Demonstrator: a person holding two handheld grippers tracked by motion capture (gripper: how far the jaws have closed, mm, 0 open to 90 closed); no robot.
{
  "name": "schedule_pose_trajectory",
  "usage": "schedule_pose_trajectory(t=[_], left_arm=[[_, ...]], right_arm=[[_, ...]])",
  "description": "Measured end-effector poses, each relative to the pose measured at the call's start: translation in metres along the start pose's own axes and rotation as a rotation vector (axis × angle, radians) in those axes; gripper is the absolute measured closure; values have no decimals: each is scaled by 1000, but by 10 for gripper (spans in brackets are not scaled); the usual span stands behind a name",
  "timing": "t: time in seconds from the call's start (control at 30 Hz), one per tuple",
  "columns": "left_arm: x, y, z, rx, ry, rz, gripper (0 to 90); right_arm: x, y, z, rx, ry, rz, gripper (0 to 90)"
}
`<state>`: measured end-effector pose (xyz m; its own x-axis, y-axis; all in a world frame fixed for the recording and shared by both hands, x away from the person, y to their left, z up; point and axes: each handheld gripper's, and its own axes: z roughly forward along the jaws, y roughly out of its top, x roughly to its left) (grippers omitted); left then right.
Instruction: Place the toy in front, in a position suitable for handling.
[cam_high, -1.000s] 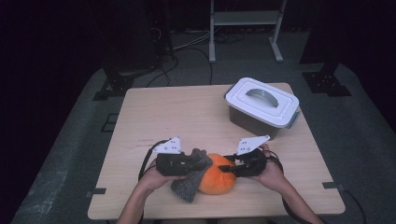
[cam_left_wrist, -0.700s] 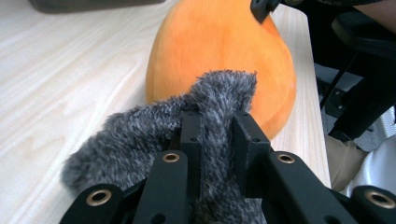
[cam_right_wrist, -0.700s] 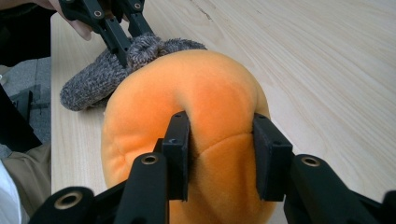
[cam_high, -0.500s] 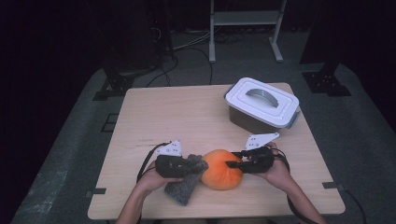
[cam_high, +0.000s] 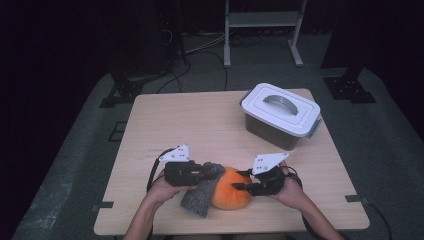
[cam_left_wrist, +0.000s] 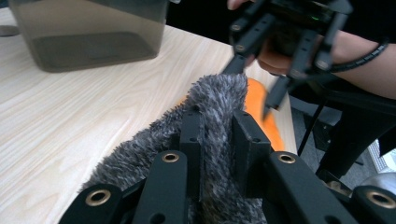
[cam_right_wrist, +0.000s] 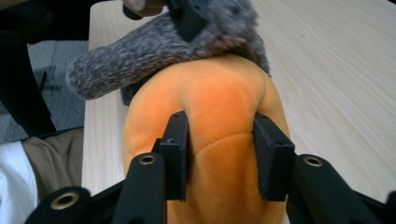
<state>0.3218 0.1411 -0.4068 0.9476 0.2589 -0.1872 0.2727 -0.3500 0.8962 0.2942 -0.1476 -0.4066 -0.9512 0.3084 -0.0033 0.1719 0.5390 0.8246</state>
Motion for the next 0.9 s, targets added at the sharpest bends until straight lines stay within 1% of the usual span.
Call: schedule_pose_trajectory(t=[0.07, 0.1, 0.13, 0.17, 0.2, 0.23, 0.33, 0.43, 0.5, 0.57, 0.6, 0.67, 0.77, 0.8, 0.87, 0.9], left_arm=[[0, -3, 2, 20, -7, -6, 756], [-1, -4, 4, 26, -11, -10, 757], [-1, -4, 5, 33, -16, -3, 757], [-2, -5, 7, 40, -27, -3, 757], [-3, -5, 7, 44, -33, 0, 758], [-4, -4, 8, 48, -42, 4, 759], [-5, -4, 9, 58, -67, 6, 759], [-7, -4, 11, 70, -97, 13, 759], [-8, -4, 11, 74, -101, 16, 759], [-8, -4, 11, 79, -116, 17, 758], [-8, -4, 12, 79, -119, 17, 758], [-9, -5, 12, 82, -131, 16, 758], [-8, -5, 12, 75, -128, 17, 758], [-8, -4, 12, 70, -127, 18, 758], [-7, -4, 11, 42, -118, 13, 762], [-7, -4, 10, 30, -114, 14, 761]], right_arm=[[1, 1, 1, 3, 7, -4, 558], [0, 1, 0, 4, 15, 7, 523], [-1, 1, 0, 4, 19, 19, 478], [-3, 2, -1, 2, 23, 28, 436], [-5, 2, -2, 4, 30, 42, 404], [-6, 3, -3, 1, 32, 46, 382], [-11, 3, -8, -4, 42, 65, 343], [-14, 3, -12, -12, 40, 77, 317], [-16, 3, -13, -3, 42, 83, 296], [-18, 2, -13, 5, 53, 95, 279], [-18, 1, -13, 10, 58, 101, 278], [-20, -1, -11, 25, 85, 115, 278], [-20, -3, -6, 52, 126, 132, 308], [-20, -3, -5, 56, 131, 137, 323], [-20, -4, -4, 59, 135, 150, 391], [-19, -4, -4, 60, 134, 141, 435]])
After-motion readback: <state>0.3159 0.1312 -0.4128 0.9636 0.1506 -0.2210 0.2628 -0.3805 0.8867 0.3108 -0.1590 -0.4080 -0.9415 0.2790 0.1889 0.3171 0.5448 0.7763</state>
